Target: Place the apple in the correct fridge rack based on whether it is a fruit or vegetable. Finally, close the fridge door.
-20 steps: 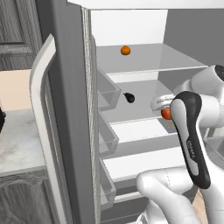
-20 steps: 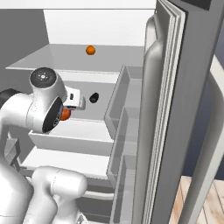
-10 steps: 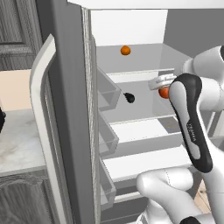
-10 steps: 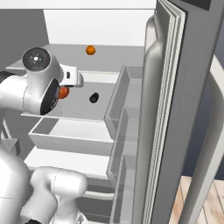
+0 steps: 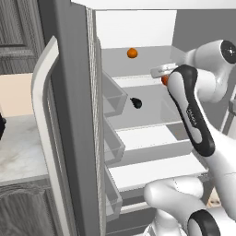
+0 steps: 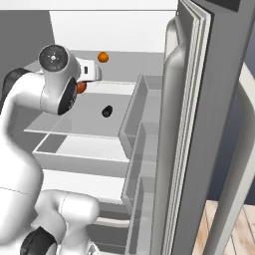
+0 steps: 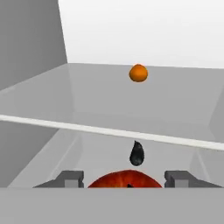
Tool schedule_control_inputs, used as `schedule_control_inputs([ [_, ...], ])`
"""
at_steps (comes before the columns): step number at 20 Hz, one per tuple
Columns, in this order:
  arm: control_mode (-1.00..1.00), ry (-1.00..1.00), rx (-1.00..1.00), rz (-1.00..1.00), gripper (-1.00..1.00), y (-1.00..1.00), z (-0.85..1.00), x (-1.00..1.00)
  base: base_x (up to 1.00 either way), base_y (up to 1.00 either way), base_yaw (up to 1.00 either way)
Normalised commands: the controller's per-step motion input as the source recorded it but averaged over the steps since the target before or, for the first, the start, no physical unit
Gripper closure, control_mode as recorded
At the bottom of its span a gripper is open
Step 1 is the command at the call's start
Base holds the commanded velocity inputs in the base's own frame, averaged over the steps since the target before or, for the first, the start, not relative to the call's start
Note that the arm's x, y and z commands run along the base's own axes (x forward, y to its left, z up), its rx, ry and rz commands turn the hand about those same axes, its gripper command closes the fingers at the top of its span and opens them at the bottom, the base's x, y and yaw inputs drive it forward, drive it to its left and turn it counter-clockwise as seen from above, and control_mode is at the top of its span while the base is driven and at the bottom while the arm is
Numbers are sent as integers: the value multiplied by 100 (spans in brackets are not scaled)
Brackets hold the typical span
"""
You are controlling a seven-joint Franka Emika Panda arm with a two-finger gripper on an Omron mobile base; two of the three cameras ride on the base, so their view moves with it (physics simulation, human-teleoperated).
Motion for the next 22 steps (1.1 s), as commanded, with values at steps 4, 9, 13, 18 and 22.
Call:
schedule_control_inputs([
  [4, -100, 0, 0, 0, 100, -7, 24, 79, 0, 0, 0],
  [9, -100, 0, 0, 0, 100, -8, 7, 81, 0, 0, 0],
  [13, -100, 0, 2, 0, 100, -15, -4, 89, 0, 0, 0],
  [18, -100, 0, 1, 2, 100, -4, -34, 97, 0, 0, 0],
  [22, -100, 1, 0, 2, 100, 0, -20, 97, 0, 0, 0],
])
